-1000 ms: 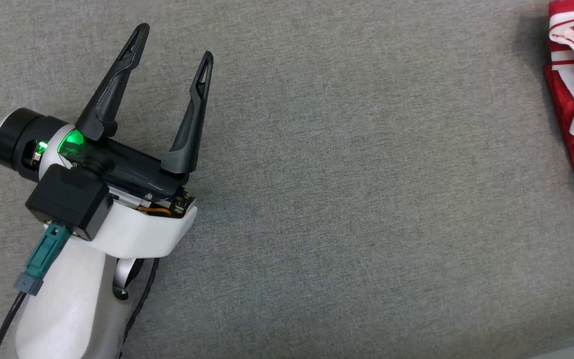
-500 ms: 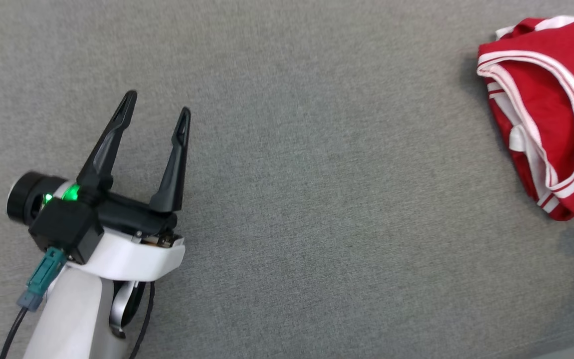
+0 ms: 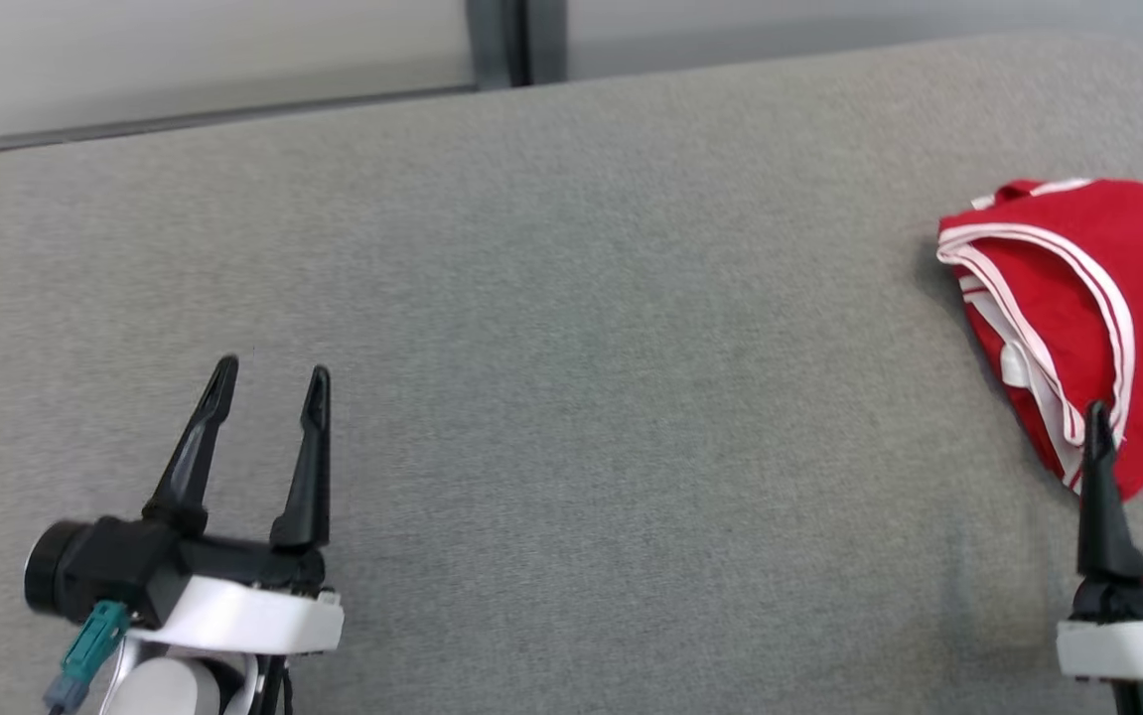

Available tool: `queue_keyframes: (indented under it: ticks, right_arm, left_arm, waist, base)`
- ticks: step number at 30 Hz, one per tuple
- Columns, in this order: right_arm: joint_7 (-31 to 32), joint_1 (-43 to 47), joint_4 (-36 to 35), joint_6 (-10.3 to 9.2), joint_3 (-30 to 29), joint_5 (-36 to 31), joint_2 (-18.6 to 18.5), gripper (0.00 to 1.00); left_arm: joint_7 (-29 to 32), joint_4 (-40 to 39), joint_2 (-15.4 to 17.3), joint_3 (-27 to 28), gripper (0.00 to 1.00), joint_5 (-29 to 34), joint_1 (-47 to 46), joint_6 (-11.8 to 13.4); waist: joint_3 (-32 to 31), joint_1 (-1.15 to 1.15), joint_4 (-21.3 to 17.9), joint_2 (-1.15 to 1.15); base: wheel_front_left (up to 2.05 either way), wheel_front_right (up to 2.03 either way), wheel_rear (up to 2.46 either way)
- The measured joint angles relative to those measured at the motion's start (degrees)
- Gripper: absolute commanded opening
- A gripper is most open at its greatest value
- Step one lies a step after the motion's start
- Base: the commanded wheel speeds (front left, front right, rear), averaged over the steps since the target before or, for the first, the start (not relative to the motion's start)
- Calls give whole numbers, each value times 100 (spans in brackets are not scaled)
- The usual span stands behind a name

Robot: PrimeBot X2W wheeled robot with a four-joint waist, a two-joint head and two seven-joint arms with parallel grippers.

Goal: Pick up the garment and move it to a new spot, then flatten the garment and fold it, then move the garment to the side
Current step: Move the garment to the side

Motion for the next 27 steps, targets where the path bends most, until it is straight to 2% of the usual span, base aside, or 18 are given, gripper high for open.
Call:
queue_keyframes:
  ticks: [7, 13, 27]
  right_arm:
    - [333, 513, -524, 0, 58, -58, 107, 100]
    - [539, 722, -765, -1, 76, -77, 78, 100]
    - [915, 1628, -1166, -1, 223, -121, 312, 100]
  left_arm:
    - [0, 98, -3, 194, 100, -127, 496, 144]
    - [0, 226, 18, 170, 100, -132, 616, 144]
    - [60, 505, 157, 73, 100, -123, 1151, 152]
  waist:
    - [-490, 0, 452, 0]
    - [-813, 0, 718, 0]
    - [-1638, 0, 960, 0]
  base:
    - [0, 0, 0]
    - [0, 0, 0]
    - [0, 0, 0]
